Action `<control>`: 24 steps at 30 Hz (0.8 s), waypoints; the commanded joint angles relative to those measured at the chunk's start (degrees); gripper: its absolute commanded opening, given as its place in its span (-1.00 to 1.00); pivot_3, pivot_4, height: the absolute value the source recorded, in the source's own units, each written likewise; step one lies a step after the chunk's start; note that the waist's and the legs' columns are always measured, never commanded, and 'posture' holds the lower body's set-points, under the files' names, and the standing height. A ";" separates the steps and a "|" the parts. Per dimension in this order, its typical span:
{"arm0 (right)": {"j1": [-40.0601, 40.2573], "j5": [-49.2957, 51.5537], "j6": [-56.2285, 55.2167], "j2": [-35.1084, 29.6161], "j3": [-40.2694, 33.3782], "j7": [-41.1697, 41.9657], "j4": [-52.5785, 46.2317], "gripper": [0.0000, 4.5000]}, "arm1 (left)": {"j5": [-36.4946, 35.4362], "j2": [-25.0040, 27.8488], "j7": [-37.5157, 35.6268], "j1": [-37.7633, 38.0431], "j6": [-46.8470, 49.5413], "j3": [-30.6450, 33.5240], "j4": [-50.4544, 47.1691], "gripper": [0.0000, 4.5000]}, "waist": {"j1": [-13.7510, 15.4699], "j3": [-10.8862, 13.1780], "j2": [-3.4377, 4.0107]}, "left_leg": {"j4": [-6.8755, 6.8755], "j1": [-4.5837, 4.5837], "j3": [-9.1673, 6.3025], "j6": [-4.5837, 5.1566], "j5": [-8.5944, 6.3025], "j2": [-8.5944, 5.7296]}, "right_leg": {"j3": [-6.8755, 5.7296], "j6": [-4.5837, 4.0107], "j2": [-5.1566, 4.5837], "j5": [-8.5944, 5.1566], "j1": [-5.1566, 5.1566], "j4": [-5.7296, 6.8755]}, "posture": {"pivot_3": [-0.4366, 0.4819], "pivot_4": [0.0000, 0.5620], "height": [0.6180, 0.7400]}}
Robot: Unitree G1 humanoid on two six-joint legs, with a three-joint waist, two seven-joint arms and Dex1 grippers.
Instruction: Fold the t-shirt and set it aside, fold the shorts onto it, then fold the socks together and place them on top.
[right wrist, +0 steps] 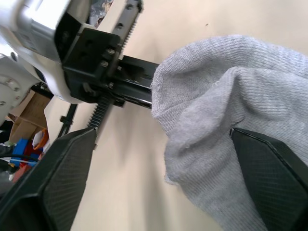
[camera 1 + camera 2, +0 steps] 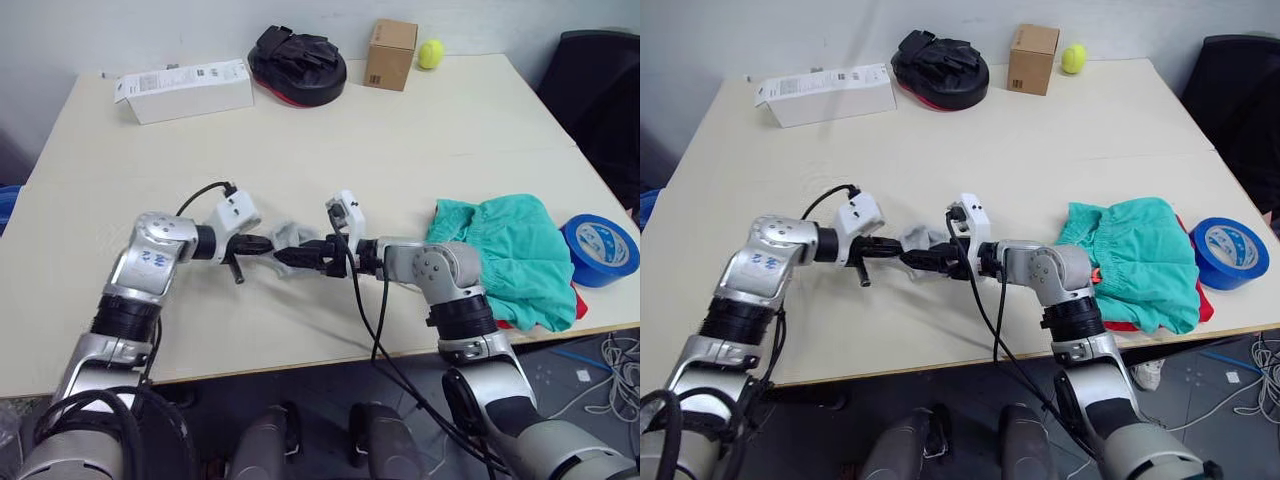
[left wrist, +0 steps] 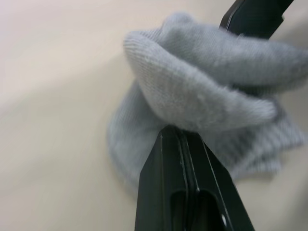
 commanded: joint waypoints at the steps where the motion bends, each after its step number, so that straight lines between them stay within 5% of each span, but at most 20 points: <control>1: -1.14 -0.82 -1.44 0.74 1.32 1.78 0.30 0.98 | -1.89 2.78 0.65 2.87 2.14 3.20 -5.98 -1.00 | 0.01 0.00 0.00 | 0.00 -0.01 -0.01 -0.01 0.00 0.00 | 0.00 0.00 0.00 0.00 0.00 0.00 | -0.05 -0.47 1.00; 7: -0.59 -3.91 -5.95 1.67 4.81 5.12 1.62 0.98 | -4.48 6.29 1.54 5.89 5.67 6.78 -10.86 -1.00 | 0.00 0.01 -0.01 | -0.01 0.01 -0.02 -0.08 -0.03 0.01 | -0.01 0.00 0.01 0.00 -0.03 0.03 | -0.05 -0.47 1.00; 15: 0.73 -7.00 -16.85 0.61 8.01 12.55 -3.51 0.98 | -10.87 4.47 1.21 -2.54 12.33 7.18 -12.74 -1.00 | 0.23 0.07 -0.11 | 0.01 -0.04 -0.02 -0.31 -0.13 -0.02 | -0.01 0.00 0.06 0.00 -0.03 0.02 | -0.05 -0.47 1.00; 24: 5.23 -15.71 -26.68 -8.63 14.99 17.27 -14.79 0.98 | -12.10 1.62 -3.80 -9.09 9.88 0.43 -9.64 -1.00 | 0.34 0.08 -0.13 | 0.05 -0.02 0.03 -0.10 -0.01 -0.03 | 0.00 0.01 0.08 0.00 -0.01 0.00 | -0.05 -0.47 1.00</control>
